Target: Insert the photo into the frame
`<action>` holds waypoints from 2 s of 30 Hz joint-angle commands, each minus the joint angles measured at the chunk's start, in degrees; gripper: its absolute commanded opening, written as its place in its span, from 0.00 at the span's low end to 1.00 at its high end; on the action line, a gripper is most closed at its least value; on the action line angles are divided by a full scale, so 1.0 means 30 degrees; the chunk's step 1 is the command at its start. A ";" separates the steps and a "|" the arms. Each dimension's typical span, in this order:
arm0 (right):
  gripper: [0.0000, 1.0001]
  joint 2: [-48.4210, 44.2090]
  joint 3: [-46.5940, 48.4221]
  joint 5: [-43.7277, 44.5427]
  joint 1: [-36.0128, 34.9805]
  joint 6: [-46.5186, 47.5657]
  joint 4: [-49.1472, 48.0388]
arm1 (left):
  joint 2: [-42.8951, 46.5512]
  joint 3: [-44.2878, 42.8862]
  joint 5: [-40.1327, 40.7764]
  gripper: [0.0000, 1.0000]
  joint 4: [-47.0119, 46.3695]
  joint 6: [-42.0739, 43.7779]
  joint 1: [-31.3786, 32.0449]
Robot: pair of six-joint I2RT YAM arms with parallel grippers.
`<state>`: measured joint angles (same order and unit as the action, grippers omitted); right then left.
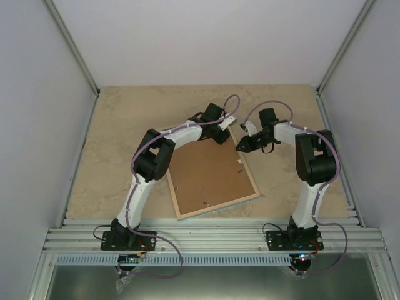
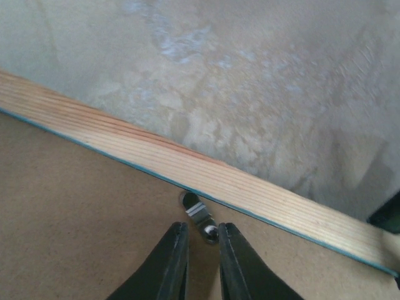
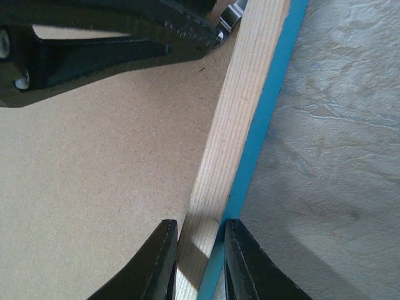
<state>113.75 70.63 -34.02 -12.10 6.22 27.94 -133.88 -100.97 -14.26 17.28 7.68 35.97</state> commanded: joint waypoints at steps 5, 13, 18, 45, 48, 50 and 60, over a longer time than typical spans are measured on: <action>0.00 0.1121 -0.0361 0.0901 0.0322 0.0654 -0.0798 | -0.1121 -0.0113 -0.3070 0.11 0.2840 0.2285 0.0384; 0.00 0.1008 -0.0484 0.0731 0.0435 0.0652 -0.0832 | -0.0107 0.0756 -0.0812 0.17 0.1068 0.0373 0.0168; 0.01 0.0846 -0.0712 0.0784 0.0447 0.0542 -0.0959 | 0.1694 0.2753 0.0064 0.28 -0.1324 -0.0862 -0.0467; 0.01 0.0896 -0.0636 0.0911 0.0531 0.0688 -0.0963 | -0.1965 -0.0907 -0.2641 0.22 0.2784 0.2488 0.0525; 0.00 0.0886 -0.0630 0.0933 0.0546 0.0739 -0.1002 | -0.2033 -0.0735 -0.3262 0.17 0.3238 0.3616 0.0692; 0.01 0.0875 -0.0648 0.0937 0.0575 0.0767 -0.1016 | -0.2204 -0.0879 -0.3442 0.15 0.3619 0.4079 0.0697; 0.01 0.0999 -0.0590 0.0940 0.0605 0.0720 -0.1046 | -0.2608 -0.1804 -0.2900 0.08 0.4051 0.5257 0.0517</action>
<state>114.06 70.04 -35.62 -10.63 5.93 25.54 -137.49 -106.59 -19.16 20.36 21.23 35.53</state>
